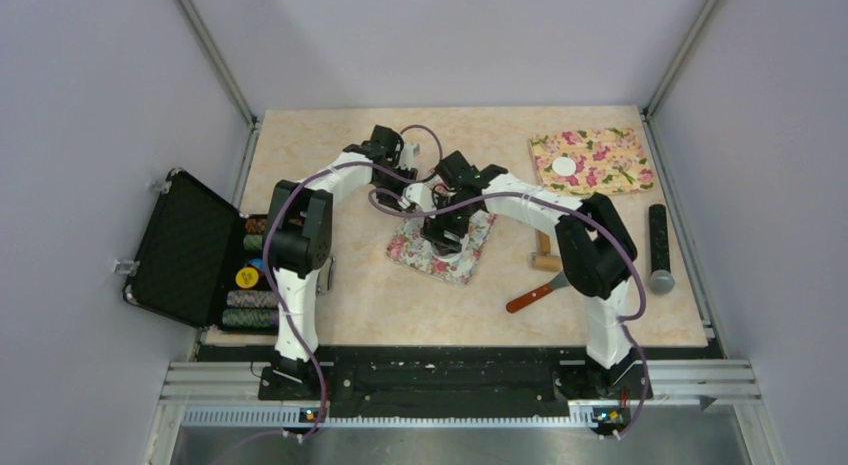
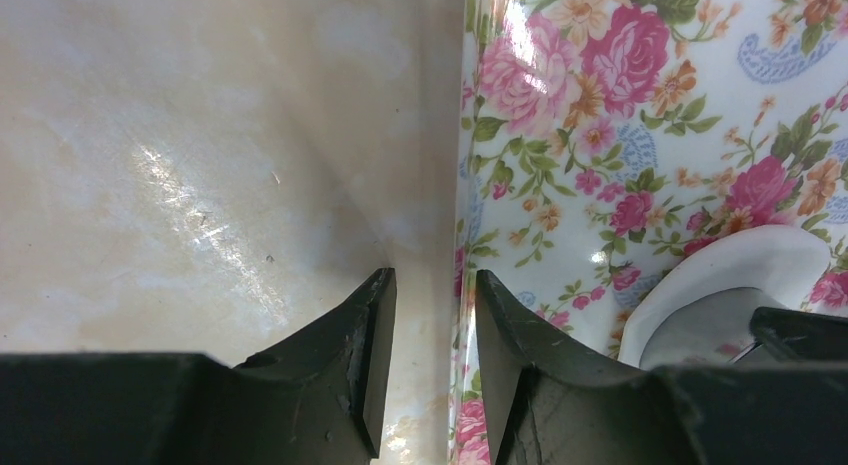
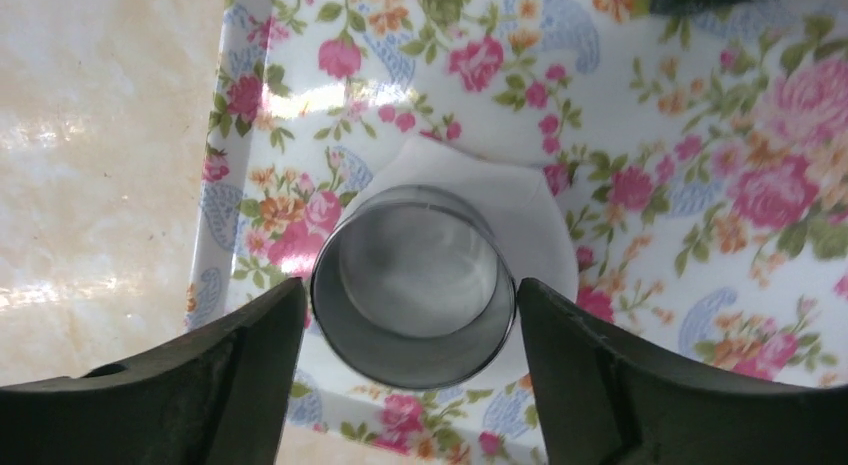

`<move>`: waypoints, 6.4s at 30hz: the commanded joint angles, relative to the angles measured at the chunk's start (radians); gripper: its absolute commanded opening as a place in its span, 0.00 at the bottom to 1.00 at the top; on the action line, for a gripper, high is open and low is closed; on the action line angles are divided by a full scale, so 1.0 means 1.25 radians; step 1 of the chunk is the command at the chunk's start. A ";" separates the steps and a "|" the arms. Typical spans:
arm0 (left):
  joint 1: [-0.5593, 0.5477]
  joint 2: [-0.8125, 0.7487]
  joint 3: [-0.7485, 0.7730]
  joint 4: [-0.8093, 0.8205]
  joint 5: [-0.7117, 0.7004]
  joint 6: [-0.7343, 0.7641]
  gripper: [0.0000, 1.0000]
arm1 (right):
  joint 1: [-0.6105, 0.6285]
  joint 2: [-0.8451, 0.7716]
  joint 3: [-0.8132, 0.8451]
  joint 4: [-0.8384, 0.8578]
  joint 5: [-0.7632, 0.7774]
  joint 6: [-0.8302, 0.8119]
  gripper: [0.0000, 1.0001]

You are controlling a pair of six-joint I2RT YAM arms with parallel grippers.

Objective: Roll out the dumpling wrappers from the dough

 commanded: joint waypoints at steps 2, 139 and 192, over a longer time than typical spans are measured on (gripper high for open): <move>-0.002 0.019 -0.034 0.007 -0.006 -0.012 0.41 | 0.022 -0.140 -0.088 0.060 0.078 0.156 0.87; -0.001 -0.006 -0.043 0.013 -0.027 -0.015 0.42 | 0.064 -0.009 -0.127 0.069 0.094 0.226 0.55; 0.099 -0.211 -0.036 0.010 0.079 0.122 0.99 | 0.029 -0.733 -0.664 0.003 0.231 -0.245 0.99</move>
